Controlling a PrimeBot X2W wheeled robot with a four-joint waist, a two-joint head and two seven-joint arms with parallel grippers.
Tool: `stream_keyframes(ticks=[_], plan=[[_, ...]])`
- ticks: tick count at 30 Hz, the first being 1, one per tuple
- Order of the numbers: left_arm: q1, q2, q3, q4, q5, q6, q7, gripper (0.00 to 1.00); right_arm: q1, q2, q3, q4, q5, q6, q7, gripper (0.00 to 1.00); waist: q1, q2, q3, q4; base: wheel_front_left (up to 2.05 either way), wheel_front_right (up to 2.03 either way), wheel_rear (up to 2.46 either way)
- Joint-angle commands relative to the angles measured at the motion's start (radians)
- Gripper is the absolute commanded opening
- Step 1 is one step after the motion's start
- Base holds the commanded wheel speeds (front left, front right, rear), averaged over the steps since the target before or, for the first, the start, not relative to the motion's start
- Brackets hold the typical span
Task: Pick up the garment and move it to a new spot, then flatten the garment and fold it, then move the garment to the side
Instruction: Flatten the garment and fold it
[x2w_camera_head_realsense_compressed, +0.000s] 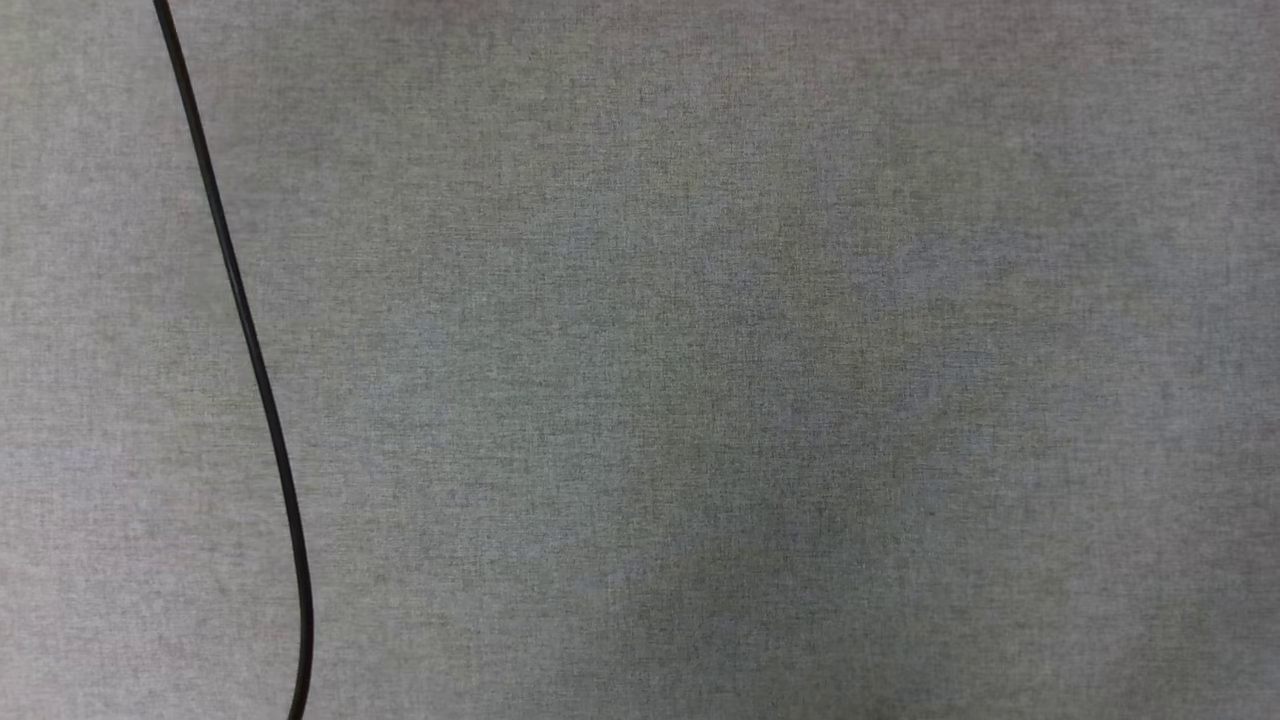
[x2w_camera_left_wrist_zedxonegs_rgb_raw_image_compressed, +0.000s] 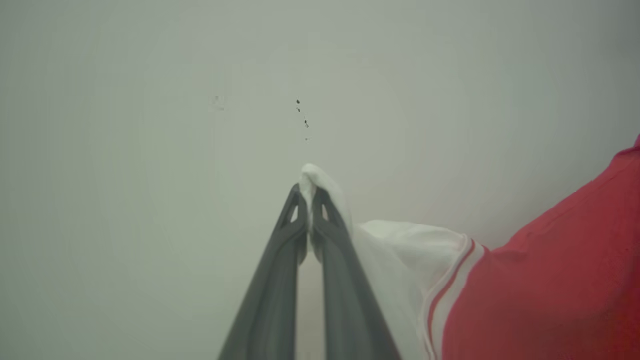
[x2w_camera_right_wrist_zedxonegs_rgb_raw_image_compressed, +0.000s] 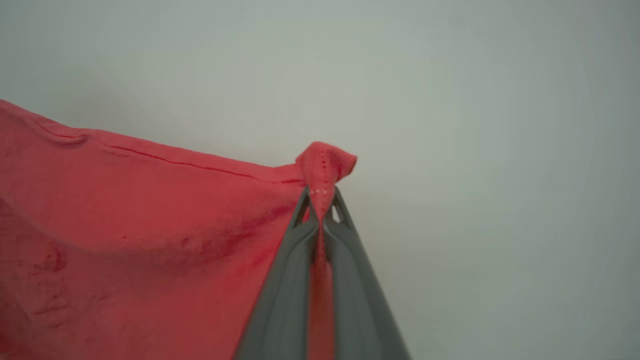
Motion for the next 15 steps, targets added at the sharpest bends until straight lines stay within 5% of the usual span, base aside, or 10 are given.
stream_keyframes(ticks=[1,15], plan=[[0.039,0.010,-0.001,0.003,-0.014,0.000,-0.009,0.00,0.038,0.006,0.020,0.020,0.020,-0.001,-0.020,0.00,-0.0002,0.0000,-0.003,-0.003,0.00,0.00,0.00],[0.531,0.058,0.051,-0.182,-0.077,0.016,-0.015,0.00,0.332,-0.029,0.253,0.012,0.198,-0.001,-0.138,0.00,-0.0002,0.0000,-0.114,-0.007,0.00,0.00,0.00]])
